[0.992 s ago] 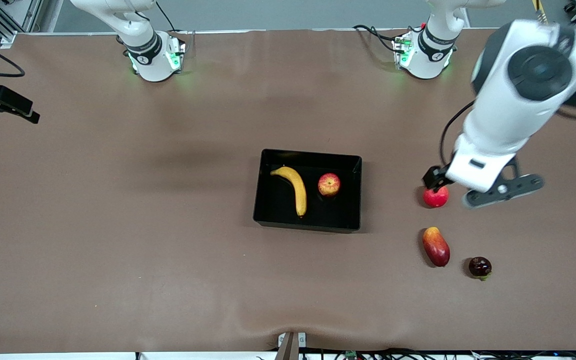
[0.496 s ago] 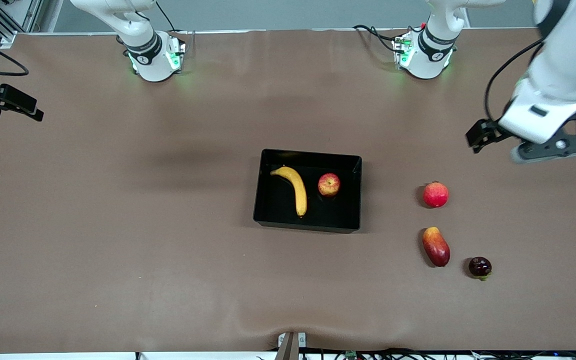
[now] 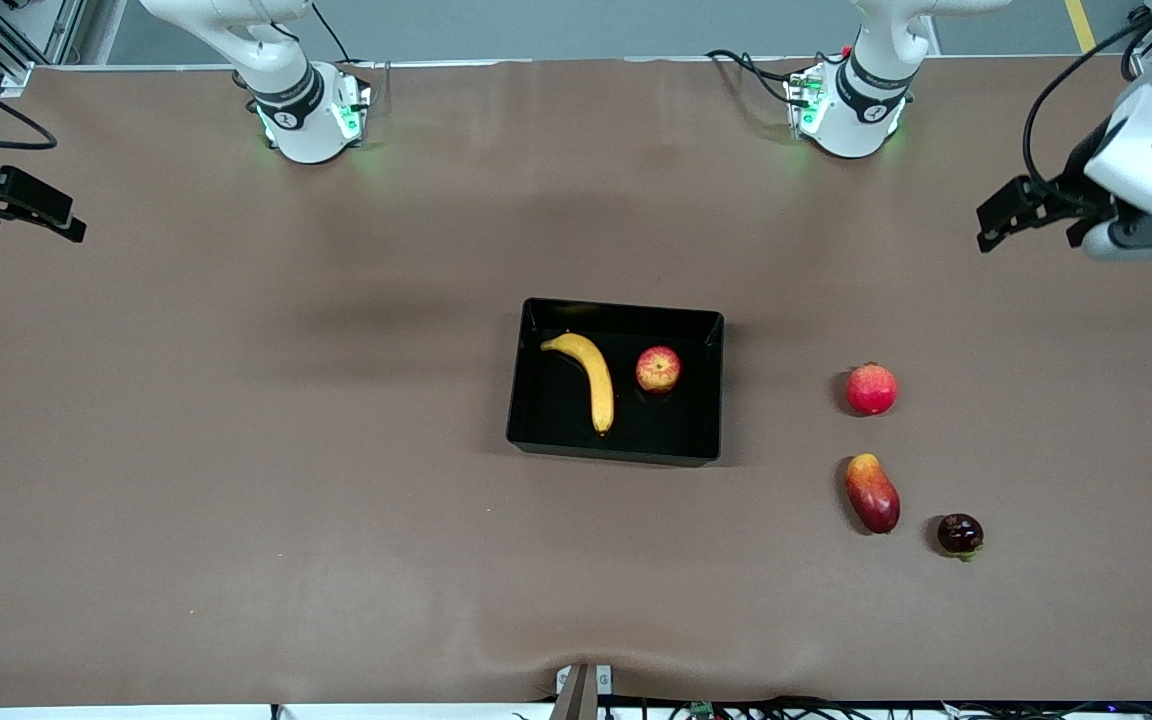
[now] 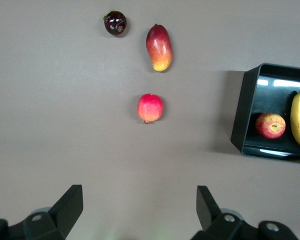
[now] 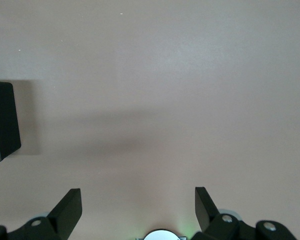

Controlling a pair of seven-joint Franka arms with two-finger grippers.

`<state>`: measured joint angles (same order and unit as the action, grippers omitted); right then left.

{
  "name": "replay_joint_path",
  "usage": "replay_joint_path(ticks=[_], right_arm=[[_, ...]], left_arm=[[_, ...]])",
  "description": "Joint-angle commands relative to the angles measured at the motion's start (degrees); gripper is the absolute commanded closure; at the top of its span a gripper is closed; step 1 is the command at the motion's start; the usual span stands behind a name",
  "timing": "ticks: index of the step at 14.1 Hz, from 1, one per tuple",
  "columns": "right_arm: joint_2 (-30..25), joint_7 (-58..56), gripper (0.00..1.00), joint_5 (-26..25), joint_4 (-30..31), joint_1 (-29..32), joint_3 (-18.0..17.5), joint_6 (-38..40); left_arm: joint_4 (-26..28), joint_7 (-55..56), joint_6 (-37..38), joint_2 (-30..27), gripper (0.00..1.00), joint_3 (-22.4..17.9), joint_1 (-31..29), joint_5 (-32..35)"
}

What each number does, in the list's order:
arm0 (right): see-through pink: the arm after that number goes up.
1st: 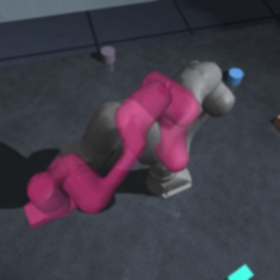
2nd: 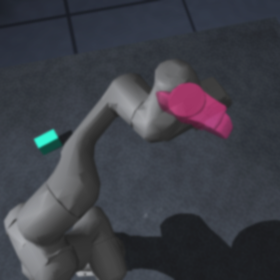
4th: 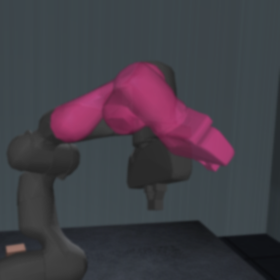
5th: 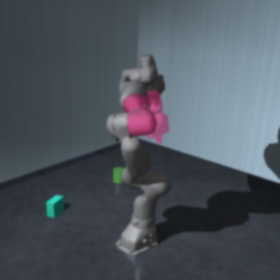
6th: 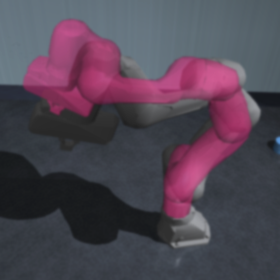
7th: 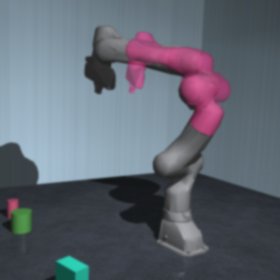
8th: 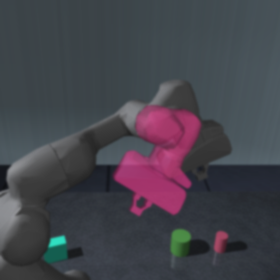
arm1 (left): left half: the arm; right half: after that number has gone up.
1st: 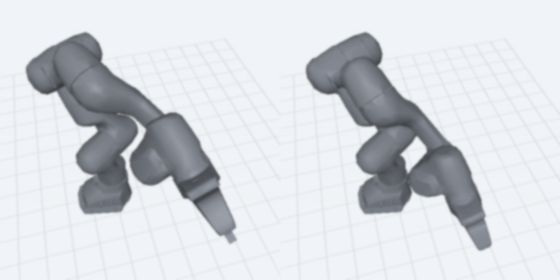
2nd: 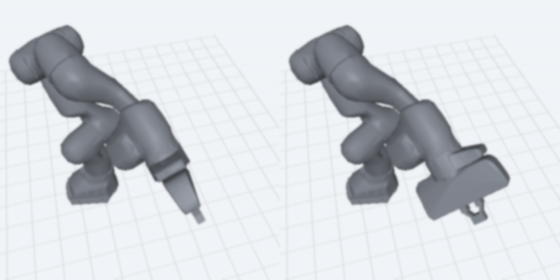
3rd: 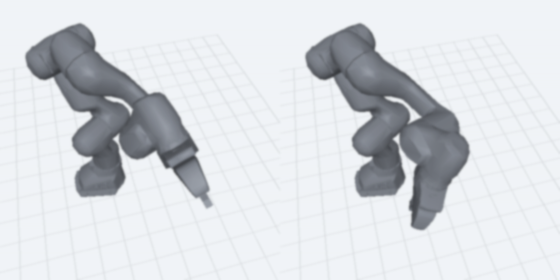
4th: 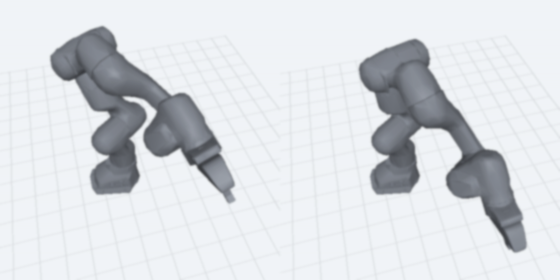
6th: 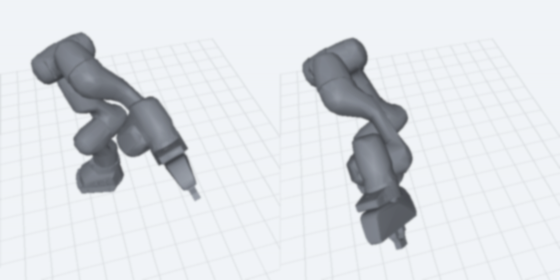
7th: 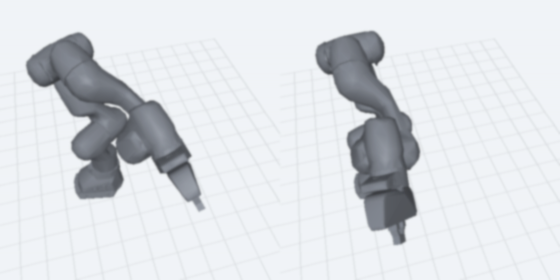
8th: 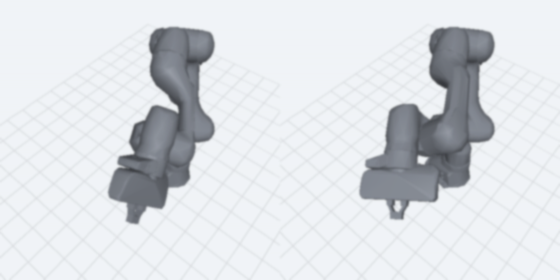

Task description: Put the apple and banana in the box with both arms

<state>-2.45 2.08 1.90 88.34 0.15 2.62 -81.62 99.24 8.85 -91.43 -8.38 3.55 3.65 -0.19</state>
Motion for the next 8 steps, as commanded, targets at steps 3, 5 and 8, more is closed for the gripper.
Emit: replay_joint_path(ticks=[3, 5, 8], right_arm=[[0.61, -1.65, 0.0, -2.42, -0.37, -0.68, 0.02, 0.58], [0.61, -1.29, 0.0, -2.42, -0.19, -0.68, 0.02, 0.67], [0.61, -1.29, 0.0, -1.73, -0.1, -0.68, -0.07, 1.55]], left_arm=[[-2.8, -1.21, 1.86, -1.13, 0.0, -0.03, -1.19, -0.87], [-4.66, -1.12, 3.36, -0.06, 0.0, -0.21, -1.36, -0.25], [-4.75, -1.03, 3.89, 0.12, 0.0, -0.21, -2.42, -0.08]])
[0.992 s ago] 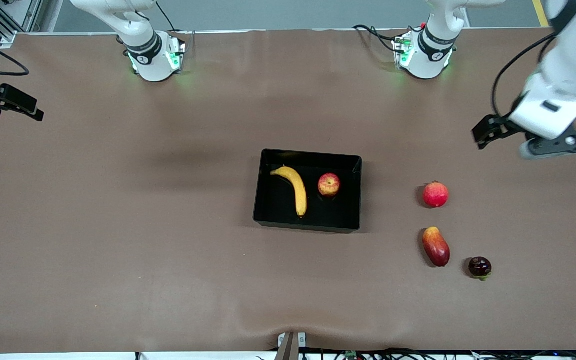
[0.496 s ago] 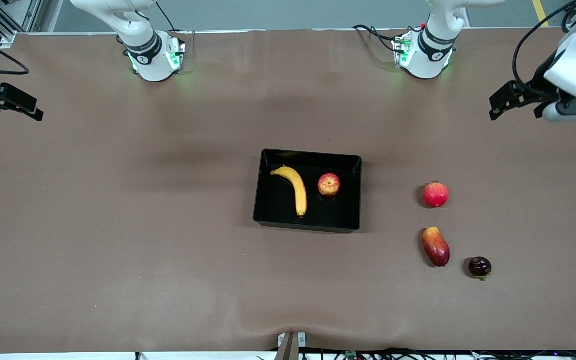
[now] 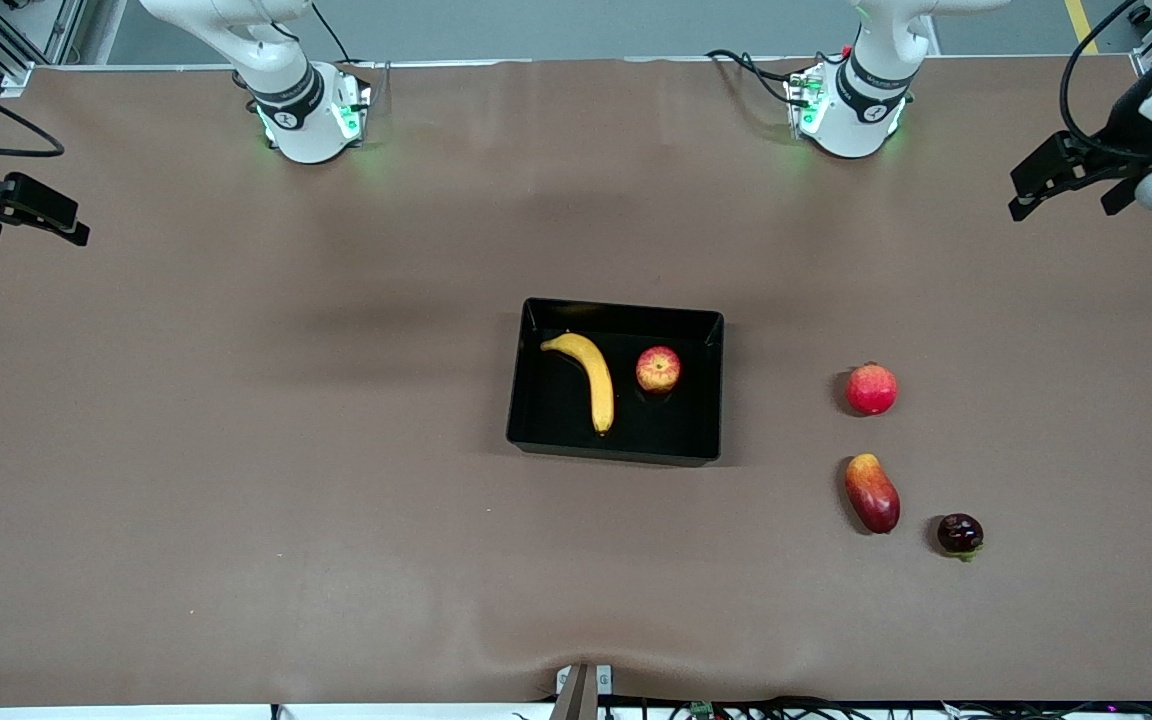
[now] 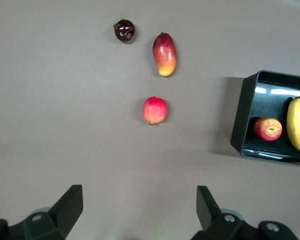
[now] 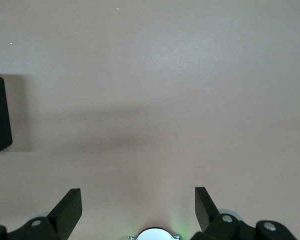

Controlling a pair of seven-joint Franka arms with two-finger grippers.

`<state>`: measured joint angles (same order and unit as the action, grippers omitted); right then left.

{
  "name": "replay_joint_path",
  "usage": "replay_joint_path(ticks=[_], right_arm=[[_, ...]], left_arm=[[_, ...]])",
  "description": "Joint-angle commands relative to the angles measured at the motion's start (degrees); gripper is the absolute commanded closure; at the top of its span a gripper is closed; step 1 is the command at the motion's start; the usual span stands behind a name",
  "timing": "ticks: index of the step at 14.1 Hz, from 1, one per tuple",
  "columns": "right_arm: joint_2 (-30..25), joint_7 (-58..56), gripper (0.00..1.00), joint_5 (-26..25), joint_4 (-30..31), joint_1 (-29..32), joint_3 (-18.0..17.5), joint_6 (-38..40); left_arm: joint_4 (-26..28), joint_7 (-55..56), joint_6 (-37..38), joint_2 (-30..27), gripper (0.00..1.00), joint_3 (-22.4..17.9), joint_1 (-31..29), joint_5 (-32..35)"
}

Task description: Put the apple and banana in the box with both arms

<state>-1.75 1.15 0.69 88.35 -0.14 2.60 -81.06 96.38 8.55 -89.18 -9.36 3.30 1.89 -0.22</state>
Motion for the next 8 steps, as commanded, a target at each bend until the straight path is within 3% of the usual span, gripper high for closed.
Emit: replay_joint_path(ticks=[1, 8], right_arm=[[-0.19, -0.45, 0.0, -0.43, -0.2, -0.38, -0.05, 1.51], [-0.1, -0.89, 0.0, 0.19, -0.46, -0.29, 0.04, 1.43]], left_arm=[[-1.9, -0.73, 2.16, 1.18, 0.0, 0.04, -0.57, 0.65], [-1.9, -0.29, 2.61, 1.62, 0.0, 0.31, -0.48, 1.54]])
